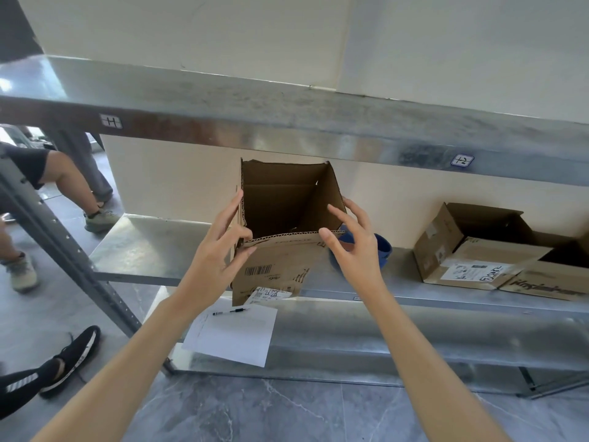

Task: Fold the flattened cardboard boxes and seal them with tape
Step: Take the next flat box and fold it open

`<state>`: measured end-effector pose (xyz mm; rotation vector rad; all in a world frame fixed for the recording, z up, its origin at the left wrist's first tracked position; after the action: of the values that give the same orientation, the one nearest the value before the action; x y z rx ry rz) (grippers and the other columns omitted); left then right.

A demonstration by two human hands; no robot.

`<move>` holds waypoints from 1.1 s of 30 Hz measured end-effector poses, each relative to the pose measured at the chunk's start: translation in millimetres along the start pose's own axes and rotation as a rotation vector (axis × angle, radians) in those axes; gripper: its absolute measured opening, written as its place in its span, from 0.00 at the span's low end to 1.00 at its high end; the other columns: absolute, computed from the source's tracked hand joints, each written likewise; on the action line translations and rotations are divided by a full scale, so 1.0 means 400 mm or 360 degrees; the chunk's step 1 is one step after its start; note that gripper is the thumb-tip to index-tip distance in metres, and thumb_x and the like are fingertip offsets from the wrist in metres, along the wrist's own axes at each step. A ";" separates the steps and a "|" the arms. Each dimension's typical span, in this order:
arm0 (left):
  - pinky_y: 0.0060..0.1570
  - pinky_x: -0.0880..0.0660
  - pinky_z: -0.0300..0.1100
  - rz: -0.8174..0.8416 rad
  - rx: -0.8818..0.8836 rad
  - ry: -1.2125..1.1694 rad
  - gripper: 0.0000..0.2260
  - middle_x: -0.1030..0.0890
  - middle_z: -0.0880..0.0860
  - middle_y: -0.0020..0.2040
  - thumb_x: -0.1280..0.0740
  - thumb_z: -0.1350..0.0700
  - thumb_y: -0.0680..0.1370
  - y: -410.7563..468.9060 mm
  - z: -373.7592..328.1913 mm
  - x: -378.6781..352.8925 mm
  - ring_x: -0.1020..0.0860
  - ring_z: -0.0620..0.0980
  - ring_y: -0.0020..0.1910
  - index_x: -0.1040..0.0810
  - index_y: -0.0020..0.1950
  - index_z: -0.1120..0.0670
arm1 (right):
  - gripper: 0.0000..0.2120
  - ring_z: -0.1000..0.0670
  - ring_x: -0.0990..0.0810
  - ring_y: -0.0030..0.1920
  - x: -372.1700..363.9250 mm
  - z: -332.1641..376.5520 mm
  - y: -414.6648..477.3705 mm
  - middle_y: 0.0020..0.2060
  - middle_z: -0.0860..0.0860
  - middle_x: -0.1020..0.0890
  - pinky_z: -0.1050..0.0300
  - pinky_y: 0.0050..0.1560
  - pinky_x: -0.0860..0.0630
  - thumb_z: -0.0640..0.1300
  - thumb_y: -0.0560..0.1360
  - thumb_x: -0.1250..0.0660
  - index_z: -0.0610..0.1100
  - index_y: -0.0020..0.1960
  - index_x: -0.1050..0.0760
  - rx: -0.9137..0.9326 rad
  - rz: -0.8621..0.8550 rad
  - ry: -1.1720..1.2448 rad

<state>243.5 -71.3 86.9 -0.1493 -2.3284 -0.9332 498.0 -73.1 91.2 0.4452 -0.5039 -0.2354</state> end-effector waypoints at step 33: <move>0.70 0.38 0.32 0.0047 -0.0033 0.0166 0.08 0.38 0.57 0.76 0.35 0.57 0.79 -0.096 0.069 0.039 0.40 0.48 0.76 0.30 0.55 0.48 | 0.23 0.53 0.28 0.66 -0.093 0.077 0.094 0.62 0.53 0.24 0.51 0.72 0.33 0.55 0.82 0.41 0.57 0.76 0.37 -0.0358 0.0650 0.0212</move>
<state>204.9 -83.8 58.2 -0.1398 -2.2159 -0.9289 454.5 -39.0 117.2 0.1311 -0.4212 0.1303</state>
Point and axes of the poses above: each hand's wrist, its own y-axis towards the middle knuckle, its own x-axis out of the back of the hand, z = x × y, the point moved 1 cm from there along y, towards the middle knuckle
